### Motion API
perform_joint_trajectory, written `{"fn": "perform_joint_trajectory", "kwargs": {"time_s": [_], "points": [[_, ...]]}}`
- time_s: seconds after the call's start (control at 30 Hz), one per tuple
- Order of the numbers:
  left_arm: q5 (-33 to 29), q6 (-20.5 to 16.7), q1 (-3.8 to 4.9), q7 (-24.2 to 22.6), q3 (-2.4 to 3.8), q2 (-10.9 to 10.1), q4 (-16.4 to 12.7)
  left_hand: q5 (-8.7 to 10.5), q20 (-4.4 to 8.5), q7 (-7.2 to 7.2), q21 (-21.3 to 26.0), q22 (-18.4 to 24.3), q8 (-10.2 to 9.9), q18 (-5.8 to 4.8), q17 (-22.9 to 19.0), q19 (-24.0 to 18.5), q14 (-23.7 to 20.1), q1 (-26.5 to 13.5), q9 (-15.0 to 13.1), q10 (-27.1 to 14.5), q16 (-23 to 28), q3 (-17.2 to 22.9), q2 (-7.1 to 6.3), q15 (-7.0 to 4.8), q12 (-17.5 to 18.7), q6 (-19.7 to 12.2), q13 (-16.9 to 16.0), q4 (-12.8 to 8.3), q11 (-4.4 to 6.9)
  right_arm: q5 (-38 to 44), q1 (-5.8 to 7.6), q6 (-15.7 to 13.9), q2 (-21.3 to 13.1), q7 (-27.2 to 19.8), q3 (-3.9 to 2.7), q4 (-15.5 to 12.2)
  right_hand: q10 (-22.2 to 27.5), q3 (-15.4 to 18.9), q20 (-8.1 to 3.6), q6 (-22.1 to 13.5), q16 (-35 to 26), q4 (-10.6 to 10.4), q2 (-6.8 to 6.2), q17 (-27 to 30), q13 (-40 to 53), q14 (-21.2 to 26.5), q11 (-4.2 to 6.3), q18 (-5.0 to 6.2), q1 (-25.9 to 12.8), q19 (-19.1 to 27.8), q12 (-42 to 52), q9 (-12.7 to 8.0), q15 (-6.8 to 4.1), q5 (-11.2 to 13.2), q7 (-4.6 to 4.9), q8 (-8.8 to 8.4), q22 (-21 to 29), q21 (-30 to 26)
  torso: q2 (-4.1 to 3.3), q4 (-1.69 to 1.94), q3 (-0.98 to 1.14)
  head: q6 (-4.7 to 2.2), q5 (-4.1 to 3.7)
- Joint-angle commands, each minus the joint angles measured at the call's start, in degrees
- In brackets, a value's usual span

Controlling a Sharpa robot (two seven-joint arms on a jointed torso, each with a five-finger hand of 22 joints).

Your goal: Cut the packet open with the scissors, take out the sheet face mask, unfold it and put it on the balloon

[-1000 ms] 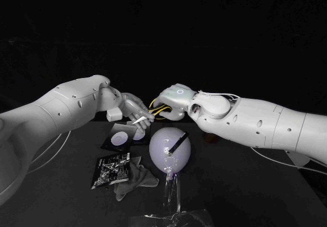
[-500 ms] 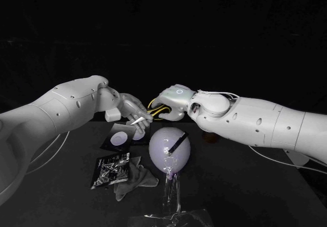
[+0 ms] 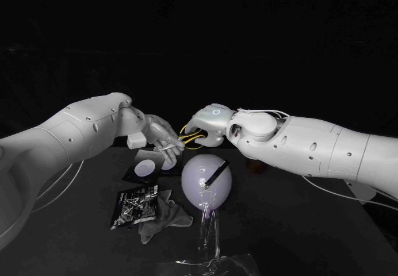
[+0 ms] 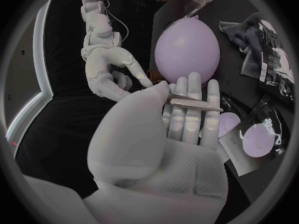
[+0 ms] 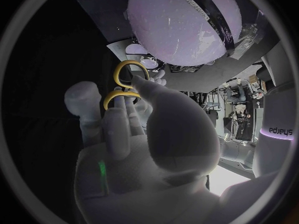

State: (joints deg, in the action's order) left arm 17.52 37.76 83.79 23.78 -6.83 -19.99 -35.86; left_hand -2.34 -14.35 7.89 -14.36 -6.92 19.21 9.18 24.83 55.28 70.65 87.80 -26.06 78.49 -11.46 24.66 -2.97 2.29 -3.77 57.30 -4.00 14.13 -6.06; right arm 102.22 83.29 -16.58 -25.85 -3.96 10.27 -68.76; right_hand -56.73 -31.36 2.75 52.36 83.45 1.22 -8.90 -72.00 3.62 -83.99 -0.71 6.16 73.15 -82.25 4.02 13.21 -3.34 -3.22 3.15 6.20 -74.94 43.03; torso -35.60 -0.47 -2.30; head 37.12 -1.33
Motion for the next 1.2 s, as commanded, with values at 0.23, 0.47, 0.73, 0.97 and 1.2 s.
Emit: {"fn": "perform_joint_trajectory", "kwargs": {"time_s": [0.23,0.47,0.73,0.97,1.2], "points": [[-0.2,-0.5,0.16,0.3,0.09,-0.1,0.5,-0.39,0.32,0.03,-0.2,-0.1,0.1,1.20,0.0,0.2,0.1,0.1,-0.1,3.0,0.0,3.5,0.57,-0.14,-0.2,-0.5,-0.1,-3.1,2.09,-0.7,-0.10,-6.0,-0.6,-4.6,0.10,-0.8,-2.6,-3.6,-0.46,1.2,0.6,1.2,0.27,-1.1,0.0,-3.4,-0.41,0.34,0.9,-0.8,0.3,-0.4,-0.16,-0.1,0.76,0.19,-6.4,1.8,0.02,-0.05,0.05,-0.07,-0.02],[-0.3,-0.4,0.11,0.5,0.08,-0.1,0.6,-0.39,0.33,0.03,-0.2,-0.1,0.1,1.19,0.1,0.2,0.1,0.1,-0.1,3.0,0.0,3.5,0.58,-0.14,-0.2,-0.5,-0.1,-3.2,2.09,-1.2,-0.10,-4.8,-0.8,-4.5,0.11,-1.0,0.3,-3.8,0.52,1.2,0.6,0.8,-0.49,-0.8,-0.1,-3.4,-2.72,0.13,-0.3,-0.4,-0.6,-0.4,2.42,0.3,-0.36,0.18,-6.0,-0.4,-0.02,-0.06,0.06,-0.18,-0.01],[-0.4,-0.4,0.08,0.5,0.08,-0.2,0.6,-0.39,0.34,0.04,-0.2,-0.1,0.1,1.18,0.1,0.2,0.1,0.1,-0.2,3.0,0.0,3.6,0.60,-0.14,-0.2,-0.5,-0.1,-3.2,2.09,-2.5,-0.10,-5.3,-1.0,-5.4,0.12,-0.8,2.0,-2.5,1.39,-0.1,0.2,1.2,-1.27,0.1,0.0,-3.1,-3.84,0.34,-0.3,0.0,-0.3,-0.8,3.42,0.4,-2.21,-0.57,-5.6,-2.2,0.00,0.03,0.01,-0.12,-0.13],[-0.4,-0.5,0.03,0.5,0.08,-0.4,0.6,-0.39,0.34,0.04,-0.2,-0.1,0.1,1.18,0.1,0.2,0.1,0.1,-0.2,3.0,0.0,3.6,0.60,-0.14,-0.2,-0.5,-0.1,-3.2,2.09,-6.9,-0.09,-8.0,-1.5,-6.9,0.12,-0.7,-1.1,-2.8,0.79,0.1,-0.6,1.4,-1.11,2.1,0.0,-2.6,-2.30,1.36,0.1,0.8,0.0,-0.9,1.56,0.4,-1.74,-0.50,-4.8,-6.2,0.02,0.00,0.01,-0.08,-0.08],[-0.4,-0.6,0.01,0.4,0.08,-0.5,0.4,-0.39,0.34,0.04,-0.2,-0.1,0.1,1.17,0.1,0.1,0.1,0.0,-0.2,3.0,0.0,3.6,0.62,-0.14,-0.2,-0.6,-0.1,-3.3,2.09,-12.1,-0.08,-12.6,-2.1,-8.8,0.11,-0.9,-3.0,-3.1,1.24,0.4,-0.7,1.1,-0.81,2.1,0.0,-2.7,-2.88,1.11,-0.1,0.8,-0.2,-0.9,2.57,0.3,-0.70,-0.36,-4.8,-6.0,-0.05,-0.02,0.00,-0.18,-0.07]]}}
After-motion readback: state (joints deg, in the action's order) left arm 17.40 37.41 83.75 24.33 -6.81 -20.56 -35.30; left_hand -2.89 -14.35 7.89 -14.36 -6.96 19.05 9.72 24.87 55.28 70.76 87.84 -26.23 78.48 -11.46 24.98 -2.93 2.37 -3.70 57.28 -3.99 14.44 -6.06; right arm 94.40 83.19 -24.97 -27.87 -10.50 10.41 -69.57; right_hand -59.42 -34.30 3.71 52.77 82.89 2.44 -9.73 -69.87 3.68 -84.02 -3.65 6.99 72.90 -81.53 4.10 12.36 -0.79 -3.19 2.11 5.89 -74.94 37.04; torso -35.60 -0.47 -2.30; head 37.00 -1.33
